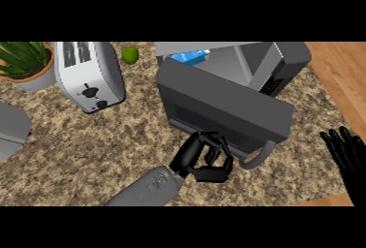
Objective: Pick up the milk, place it into the microwave and close the microwave
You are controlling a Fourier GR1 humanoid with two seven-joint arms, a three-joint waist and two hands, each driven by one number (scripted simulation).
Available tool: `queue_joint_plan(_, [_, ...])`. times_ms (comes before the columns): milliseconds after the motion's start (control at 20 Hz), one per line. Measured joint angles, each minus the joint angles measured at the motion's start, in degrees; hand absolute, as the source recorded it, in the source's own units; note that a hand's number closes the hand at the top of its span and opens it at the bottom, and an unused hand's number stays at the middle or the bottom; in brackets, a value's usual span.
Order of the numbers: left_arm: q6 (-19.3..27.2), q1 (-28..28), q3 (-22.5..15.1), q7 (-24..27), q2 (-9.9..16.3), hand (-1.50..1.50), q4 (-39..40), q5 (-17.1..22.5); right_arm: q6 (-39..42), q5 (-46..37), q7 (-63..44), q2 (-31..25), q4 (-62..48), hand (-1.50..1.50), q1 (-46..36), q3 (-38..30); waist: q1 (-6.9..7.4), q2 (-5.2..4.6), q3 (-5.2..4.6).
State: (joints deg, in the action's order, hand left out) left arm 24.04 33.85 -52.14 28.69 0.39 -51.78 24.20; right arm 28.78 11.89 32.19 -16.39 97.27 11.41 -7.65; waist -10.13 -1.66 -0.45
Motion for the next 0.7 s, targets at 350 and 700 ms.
queue_joint_plan(350, [8.4,3.8,1.3,1.1,-0.2,1.50,-0.2,7.4,1.9,1.7,-2.6,-3.4,3.4,-1.50,-1.2,-0.9,-2.11,-0.38,-0.02])
queue_joint_plan(700, [14.2,8.9,2.2,0.0,-0.4,-1.50,2.0,13.6,2.4,3.5,-4.1,-6.3,4.8,-1.50,-3.8,-3.3,-4.28,-1.09,0.09])
